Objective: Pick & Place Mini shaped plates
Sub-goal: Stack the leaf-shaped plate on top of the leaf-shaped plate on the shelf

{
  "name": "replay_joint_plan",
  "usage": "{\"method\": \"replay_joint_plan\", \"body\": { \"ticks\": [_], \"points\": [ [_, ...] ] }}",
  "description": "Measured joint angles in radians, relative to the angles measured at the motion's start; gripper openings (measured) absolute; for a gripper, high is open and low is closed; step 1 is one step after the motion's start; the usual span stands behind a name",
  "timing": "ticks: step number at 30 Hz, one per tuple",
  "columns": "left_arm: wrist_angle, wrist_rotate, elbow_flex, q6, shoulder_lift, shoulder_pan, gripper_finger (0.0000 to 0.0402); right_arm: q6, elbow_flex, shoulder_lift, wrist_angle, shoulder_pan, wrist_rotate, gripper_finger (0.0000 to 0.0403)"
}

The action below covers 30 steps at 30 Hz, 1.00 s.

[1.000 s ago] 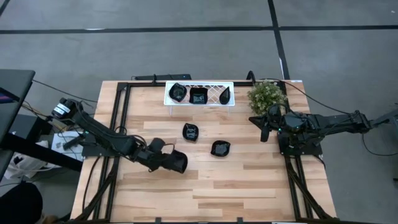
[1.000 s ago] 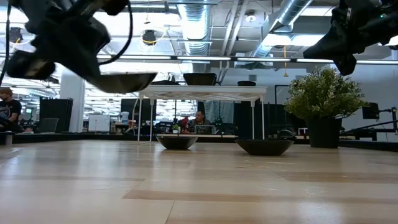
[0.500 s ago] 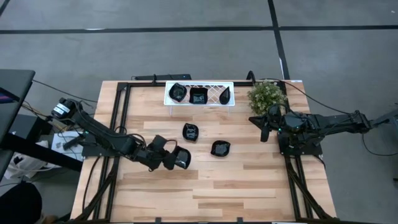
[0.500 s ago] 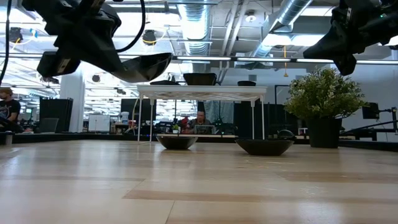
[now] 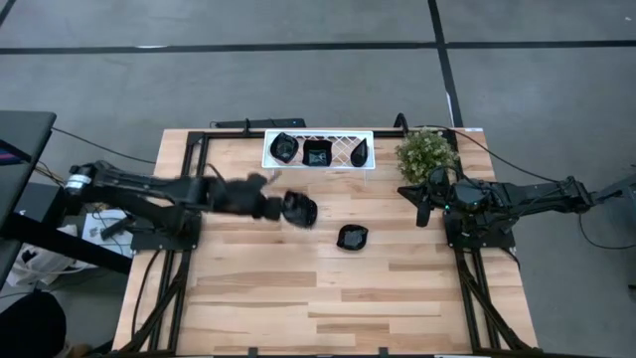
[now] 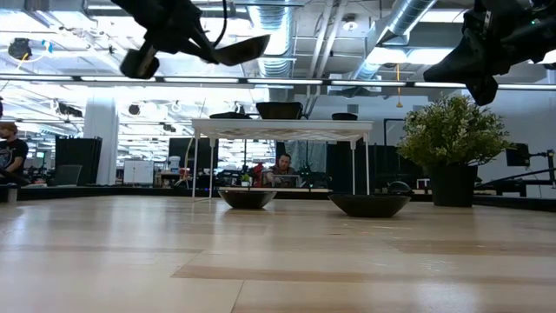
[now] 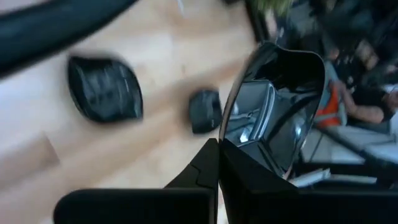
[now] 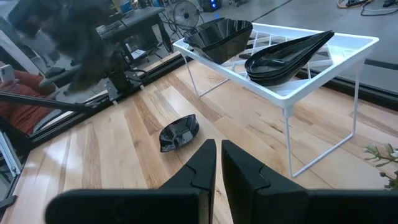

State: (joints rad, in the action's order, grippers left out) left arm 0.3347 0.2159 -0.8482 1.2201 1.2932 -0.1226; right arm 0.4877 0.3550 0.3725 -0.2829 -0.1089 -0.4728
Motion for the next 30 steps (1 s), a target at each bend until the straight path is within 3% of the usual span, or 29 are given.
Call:
{"method": "replay_joint_plan", "body": {
  "ticks": [7,13,19,30],
  "points": [
    [0.033,-0.099,0.000,-0.163,-0.156,0.262,0.0003,0.000,0.000,0.000,0.000,0.000,0.000,0.0021],
    [0.052,-0.226,-0.004,-0.261,-0.194,0.449,0.0003,0.000,0.000,0.000,0.000,0.000,0.000,0.0021],
    [0.185,-0.295,-0.141,-0.407,-0.123,0.571,0.0002,0.000,0.000,0.000,0.000,0.000,0.000,0.0021],
    [0.625,-0.317,-0.535,-0.677,0.148,0.735,0.0002,0.000,0.000,0.000,0.000,0.000,0.000,0.0021]
  ]
}}
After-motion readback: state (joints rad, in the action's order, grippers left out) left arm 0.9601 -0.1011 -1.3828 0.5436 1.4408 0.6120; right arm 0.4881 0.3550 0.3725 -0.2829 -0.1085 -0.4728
